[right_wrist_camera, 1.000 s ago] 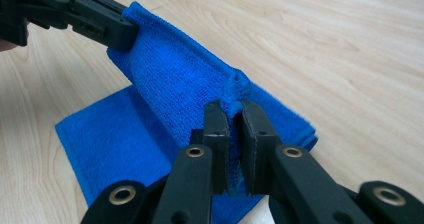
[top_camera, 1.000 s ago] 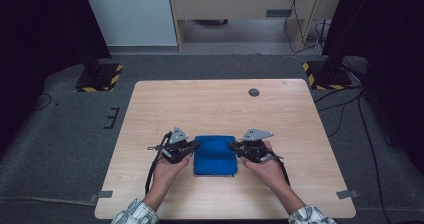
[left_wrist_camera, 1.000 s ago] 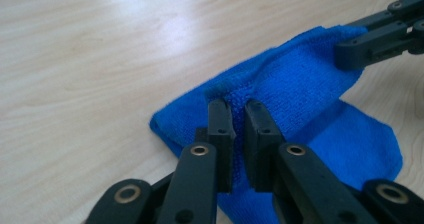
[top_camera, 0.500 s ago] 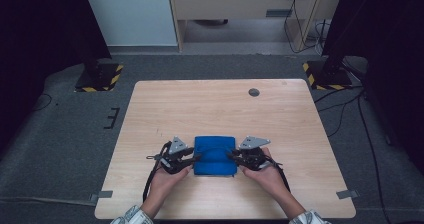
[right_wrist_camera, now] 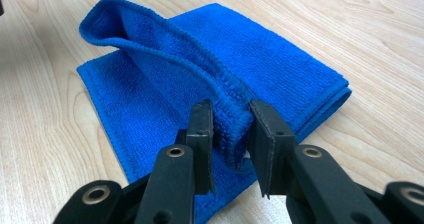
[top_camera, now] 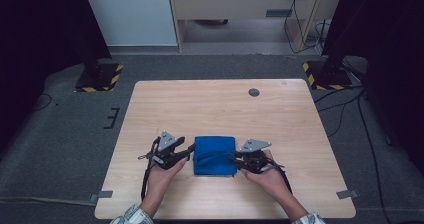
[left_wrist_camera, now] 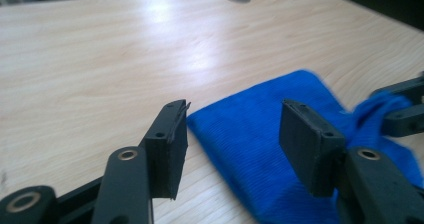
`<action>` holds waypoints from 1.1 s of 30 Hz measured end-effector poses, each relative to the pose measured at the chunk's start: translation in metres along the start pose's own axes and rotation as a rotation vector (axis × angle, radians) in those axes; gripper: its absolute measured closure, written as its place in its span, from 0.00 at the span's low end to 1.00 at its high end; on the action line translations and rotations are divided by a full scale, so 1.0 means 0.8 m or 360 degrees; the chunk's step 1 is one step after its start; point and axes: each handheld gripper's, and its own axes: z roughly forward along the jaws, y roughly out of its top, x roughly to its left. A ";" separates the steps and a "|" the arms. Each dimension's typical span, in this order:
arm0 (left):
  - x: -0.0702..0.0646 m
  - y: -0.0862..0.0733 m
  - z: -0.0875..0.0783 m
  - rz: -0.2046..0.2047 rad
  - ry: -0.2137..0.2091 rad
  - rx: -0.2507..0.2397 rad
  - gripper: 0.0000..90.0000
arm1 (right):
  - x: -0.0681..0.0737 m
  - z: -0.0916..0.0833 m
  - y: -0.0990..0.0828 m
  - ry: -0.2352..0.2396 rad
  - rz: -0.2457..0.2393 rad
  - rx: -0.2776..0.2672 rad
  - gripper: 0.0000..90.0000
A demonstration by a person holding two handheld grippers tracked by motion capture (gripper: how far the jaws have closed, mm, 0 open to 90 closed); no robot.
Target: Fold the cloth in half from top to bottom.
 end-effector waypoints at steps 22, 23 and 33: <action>-0.006 -0.007 0.008 0.0111 -0.0046 0.0180 0.40 | 0.011 -0.026 -0.009 -0.0013 -0.0013 0.0039 0.56; -0.006 -0.006 0.008 0.0099 -0.0038 0.0176 0.38 | 0.011 -0.029 -0.007 -0.0015 0.0001 0.0027 0.54; -0.005 -0.001 0.005 0.0093 -0.0010 0.0143 0.29 | 0.004 -0.035 -0.001 -0.0105 0.0016 -0.0030 0.42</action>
